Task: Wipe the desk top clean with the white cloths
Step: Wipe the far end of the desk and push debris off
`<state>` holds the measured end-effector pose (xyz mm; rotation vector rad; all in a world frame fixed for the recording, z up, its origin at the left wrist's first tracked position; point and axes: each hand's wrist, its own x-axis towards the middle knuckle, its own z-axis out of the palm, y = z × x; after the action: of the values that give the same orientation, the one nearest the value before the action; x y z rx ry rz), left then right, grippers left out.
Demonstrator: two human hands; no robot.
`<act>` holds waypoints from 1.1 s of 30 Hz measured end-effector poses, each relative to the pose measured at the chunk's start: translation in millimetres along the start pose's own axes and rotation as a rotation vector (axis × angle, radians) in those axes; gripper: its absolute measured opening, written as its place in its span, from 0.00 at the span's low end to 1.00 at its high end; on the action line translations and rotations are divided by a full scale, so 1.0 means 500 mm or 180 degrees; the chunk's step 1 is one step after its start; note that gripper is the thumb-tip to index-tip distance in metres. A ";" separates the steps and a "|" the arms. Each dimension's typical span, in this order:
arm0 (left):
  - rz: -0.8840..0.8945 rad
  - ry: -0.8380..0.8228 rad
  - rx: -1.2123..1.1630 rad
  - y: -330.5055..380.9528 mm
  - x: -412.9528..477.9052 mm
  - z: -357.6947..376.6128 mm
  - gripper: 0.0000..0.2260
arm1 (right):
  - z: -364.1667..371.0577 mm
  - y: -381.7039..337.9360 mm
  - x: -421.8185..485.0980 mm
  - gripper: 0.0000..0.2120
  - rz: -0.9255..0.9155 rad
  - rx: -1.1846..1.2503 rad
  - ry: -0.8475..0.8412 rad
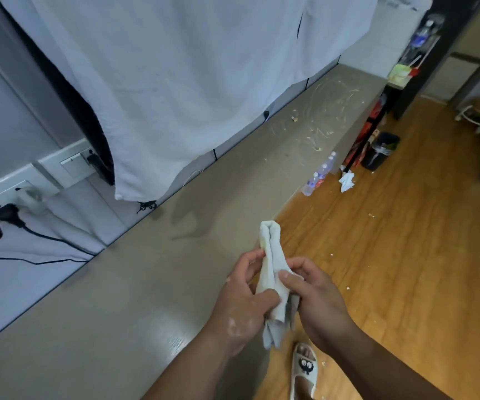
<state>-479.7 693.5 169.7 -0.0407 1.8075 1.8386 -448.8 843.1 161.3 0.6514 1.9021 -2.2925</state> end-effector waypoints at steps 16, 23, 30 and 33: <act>-0.0240 0.0413 0.1137 0.085 0.237 0.175 0.27 | -0.306 -0.253 0.274 0.04 0.0446 -0.0660 -0.1572; 0.0110 0.0204 0.1746 0.144 0.292 0.229 0.06 | -0.347 -0.372 0.413 0.04 0.0587 -0.1395 -0.2286; -0.0049 -0.0098 0.1003 0.192 0.341 0.223 0.09 | -0.351 -0.392 0.533 0.04 -0.0684 -0.2644 -0.1228; -0.0120 -0.0102 0.0757 0.187 0.373 0.207 0.12 | -0.339 -0.357 0.496 0.05 -0.1437 -0.3331 -0.0714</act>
<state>-638.4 862.8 191.1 0.0431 1.9762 1.5786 -688.5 1093.0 208.6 -0.1731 2.8408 -1.0729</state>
